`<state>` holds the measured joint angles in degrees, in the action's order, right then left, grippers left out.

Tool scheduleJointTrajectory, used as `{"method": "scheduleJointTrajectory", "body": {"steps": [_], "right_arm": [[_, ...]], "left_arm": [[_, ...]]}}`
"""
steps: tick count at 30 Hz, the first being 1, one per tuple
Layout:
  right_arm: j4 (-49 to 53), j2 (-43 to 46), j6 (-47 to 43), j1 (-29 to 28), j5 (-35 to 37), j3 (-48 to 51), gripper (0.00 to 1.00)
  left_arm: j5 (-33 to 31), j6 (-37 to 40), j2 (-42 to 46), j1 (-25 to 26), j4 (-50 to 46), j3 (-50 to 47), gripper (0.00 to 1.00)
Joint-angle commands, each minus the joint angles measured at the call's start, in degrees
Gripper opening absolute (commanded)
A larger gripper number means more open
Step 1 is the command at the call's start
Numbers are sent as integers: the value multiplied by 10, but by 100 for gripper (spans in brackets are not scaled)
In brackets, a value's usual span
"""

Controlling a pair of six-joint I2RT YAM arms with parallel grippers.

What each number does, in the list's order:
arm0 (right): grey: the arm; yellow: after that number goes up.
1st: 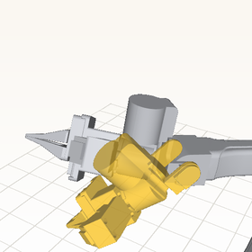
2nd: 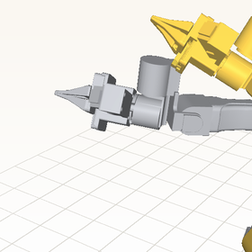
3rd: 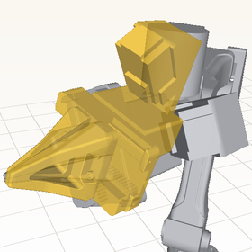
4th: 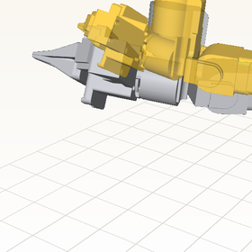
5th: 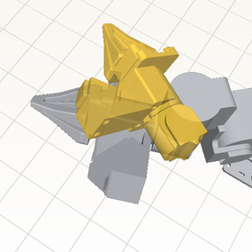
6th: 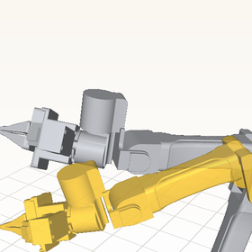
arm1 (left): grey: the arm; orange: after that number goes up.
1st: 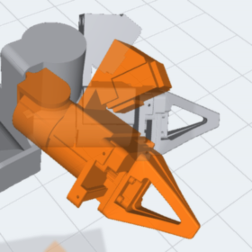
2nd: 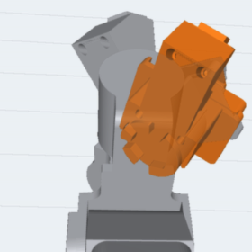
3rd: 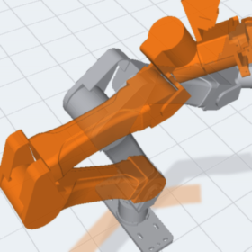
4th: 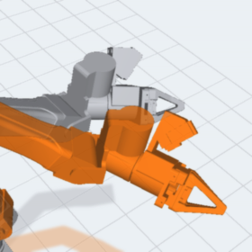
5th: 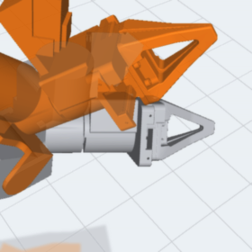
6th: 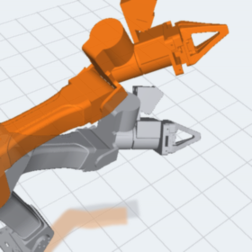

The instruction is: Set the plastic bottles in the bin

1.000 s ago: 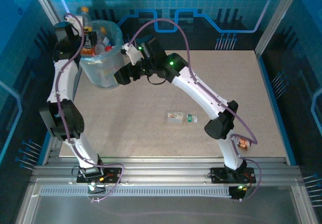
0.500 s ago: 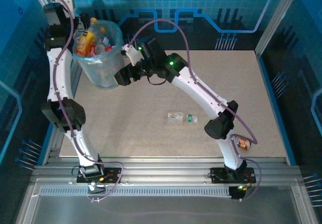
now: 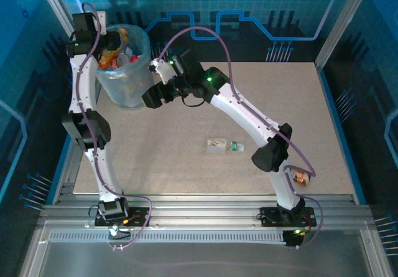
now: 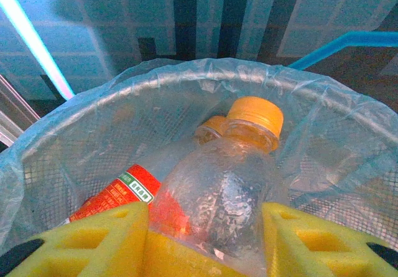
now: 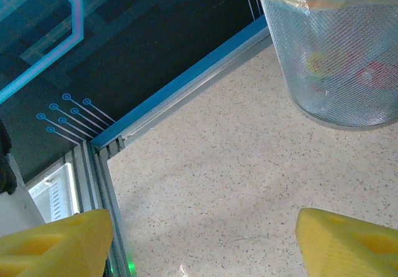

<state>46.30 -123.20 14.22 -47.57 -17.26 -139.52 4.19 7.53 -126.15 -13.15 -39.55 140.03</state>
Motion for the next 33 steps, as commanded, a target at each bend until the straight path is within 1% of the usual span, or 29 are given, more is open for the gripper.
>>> {"method": "scheduleJointTrajectory", "body": {"steps": [1,5,9,11,13,15,21,22,27,33], "right_arm": [[6,-13,12,-3,-18,2,78],[10,-13,13,-5,-18,1,77],[17,-15,16,-8,-17,0,77],[20,-14,17,-10,-15,-2,77],[24,-12,16,-12,-11,-7,77],[26,-9,16,-11,-6,-12,77],[31,10,11,-12,11,-24,78],[35,14,10,-12,16,-24,78],[52,43,2,-9,38,-12,79],[50,98,0,-6,65,36,80]], "left_arm": [[-32,28,-16,-6,-134,-37,47],[-26,18,-26,-11,-141,-42,47],[-38,20,-58,-15,-187,2,48],[-34,14,-53,-15,-181,1,51],[-22,-1,-43,-14,-168,4,56],[-6,-17,-32,-14,-149,10,59],[20,-65,5,-12,-76,39,77],[21,-69,13,-12,-67,40,78],[21,-84,60,-12,-35,40,84],[6,-82,124,-8,-29,28,85]]}}
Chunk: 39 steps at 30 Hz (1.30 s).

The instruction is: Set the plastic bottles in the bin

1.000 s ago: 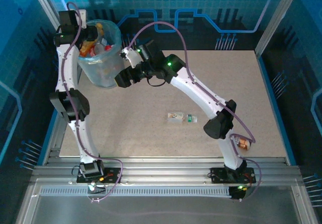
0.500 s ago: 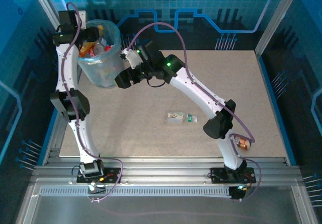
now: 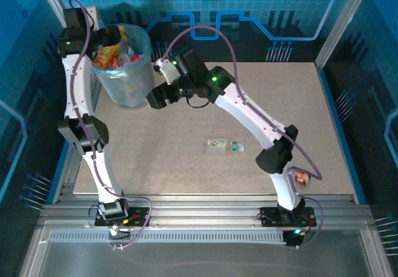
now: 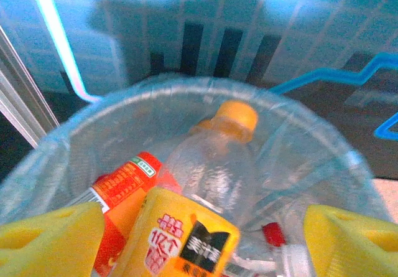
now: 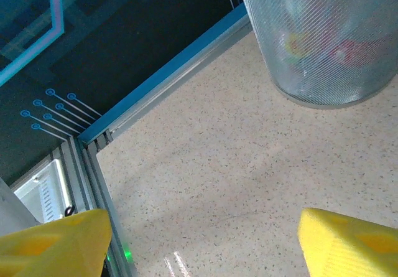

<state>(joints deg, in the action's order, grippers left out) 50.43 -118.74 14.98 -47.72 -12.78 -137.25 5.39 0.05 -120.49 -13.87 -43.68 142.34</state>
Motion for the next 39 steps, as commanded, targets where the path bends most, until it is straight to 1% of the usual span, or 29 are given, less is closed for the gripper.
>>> {"method": "scheduleJointTrajectory", "body": {"steps": [1,4,7,11,15,17,19,21,24,26,28,31,36,39], "right_arm": [[10,63,-8,-3,26,22,81],[14,106,-7,6,53,65,82],[15,168,0,32,88,133,83],[33,261,39,92,114,249,86],[38,381,82,174,108,406,90],[38,447,95,212,110,489,91],[38,514,105,245,120,565,92],[50,584,109,279,128,630,92],[76,653,105,311,129,690,91],[94,680,103,320,125,713,90],[106,694,102,321,119,726,90],[105,704,104,322,106,741,89],[94,700,98,322,98,737,88],[90,699,91,322,96,730,88]], "left_arm": [[-10,-3,79,3,13,-1,85],[-20,26,123,30,13,-30,84],[-34,75,177,90,20,-91,84],[-36,144,265,192,65,-231,84],[-35,207,329,321,106,-360,84],[-41,233,344,387,108,-412,85],[-48,245,346,451,103,-456,86],[-39,259,331,514,92,-496,87],[-29,301,280,589,57,-527,91],[-23,328,233,622,7,-518,92],[-12,341,182,637,-29,-500,93],[-5,346,127,634,-46,-479,94],[37,354,53,601,-53,-448,94],[41,361,27,586,-41,-448,93]]}}
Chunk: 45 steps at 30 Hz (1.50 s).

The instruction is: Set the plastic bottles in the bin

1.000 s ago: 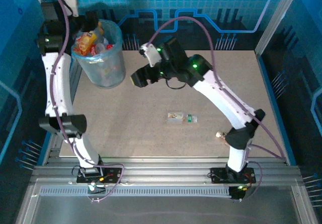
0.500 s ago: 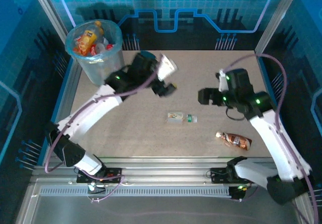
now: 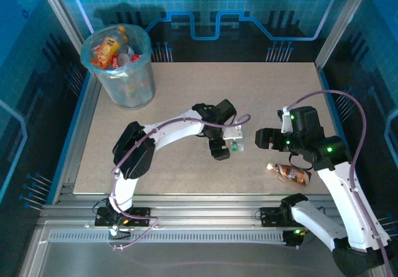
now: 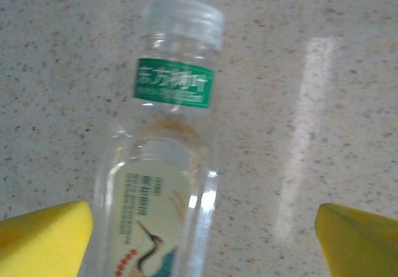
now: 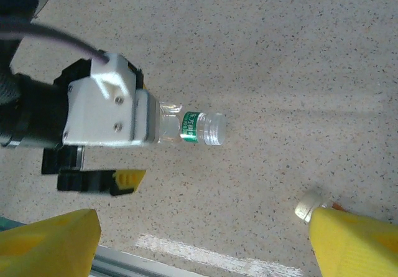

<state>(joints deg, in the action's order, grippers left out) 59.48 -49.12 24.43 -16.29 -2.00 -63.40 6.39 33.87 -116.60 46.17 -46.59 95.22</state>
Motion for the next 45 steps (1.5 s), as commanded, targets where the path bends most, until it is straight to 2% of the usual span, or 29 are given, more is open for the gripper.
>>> {"method": "scheduleJointTrajectory", "body": {"steps": [1,6,8,11,16,20,24,27,30,34,40,45], "right_arm": [[-2,3,-5,8,-10,-9,88],[-8,5,-11,8,-4,-2,89],[-11,4,-11,8,-11,2,88],[-14,2,-9,8,-19,6,88],[-22,-5,-1,8,-30,10,88],[-44,-19,32,4,-60,13,84],[-84,-55,81,-33,-68,-7,81],[-130,-99,103,-103,-24,-47,80],[-166,-173,94,-178,30,-123,81],[-184,-285,67,-223,33,-246,82],[-191,-426,46,-250,-4,-399,84],[-181,-498,45,-271,-31,-483,83]], "left_arm": [[28,31,-19,-14,-16,23,92],[1,45,-60,-18,-19,19,86],[-34,29,-79,-17,-17,30,79],[-52,14,-91,-17,-26,46,67],[-39,8,-52,-22,0,34,58],[-3,-37,-1,-48,14,47,54],[29,-112,61,-94,32,70,48],[38,-158,105,-129,45,86,48],[14,-195,135,-165,35,129,46],[7,-246,159,-235,31,202,43],[1,-300,125,-357,49,328,43],[-36,-336,38,-435,34,463,43]]}}
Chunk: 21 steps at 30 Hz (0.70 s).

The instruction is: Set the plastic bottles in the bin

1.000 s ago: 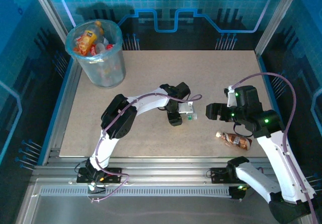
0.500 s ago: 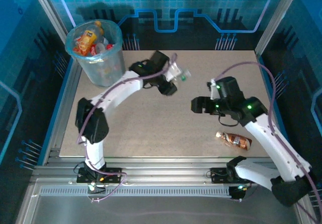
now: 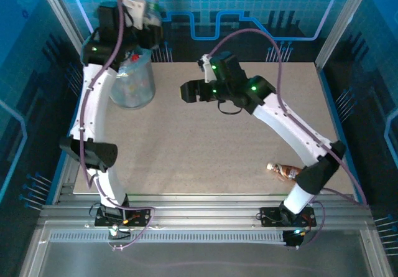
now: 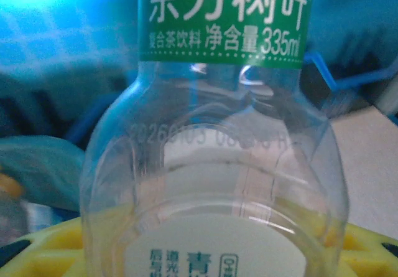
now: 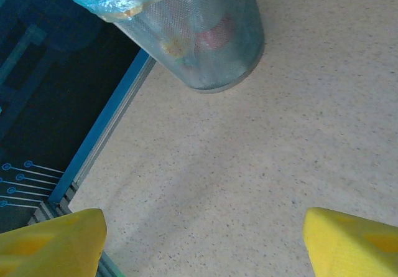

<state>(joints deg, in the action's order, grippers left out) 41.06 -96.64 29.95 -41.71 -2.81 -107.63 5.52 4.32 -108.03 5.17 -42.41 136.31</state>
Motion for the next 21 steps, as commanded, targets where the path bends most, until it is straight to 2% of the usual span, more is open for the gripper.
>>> {"method": "scheduleJointTrajectory", "body": {"steps": [1,7,12,17,19,21], "right_arm": [[5,-31,-11,-20,-26,-50,83],[13,-58,-13,-34,-34,-82,84],[15,-60,-13,-35,-33,-82,83],[20,-61,-12,-37,-30,-80,83],[20,-62,-11,-39,-30,-79,83],[21,-65,-9,-40,-32,-79,83]], "left_arm": [[-39,-45,-67,-35,-11,72,43],[-77,-61,-132,-77,-14,108,44],[-100,-58,-152,-90,-11,99,51],[-87,-62,-153,-91,-11,94,74],[-89,-63,-150,-91,-10,93,79],[-90,-62,-145,-91,-11,92,80]]}}
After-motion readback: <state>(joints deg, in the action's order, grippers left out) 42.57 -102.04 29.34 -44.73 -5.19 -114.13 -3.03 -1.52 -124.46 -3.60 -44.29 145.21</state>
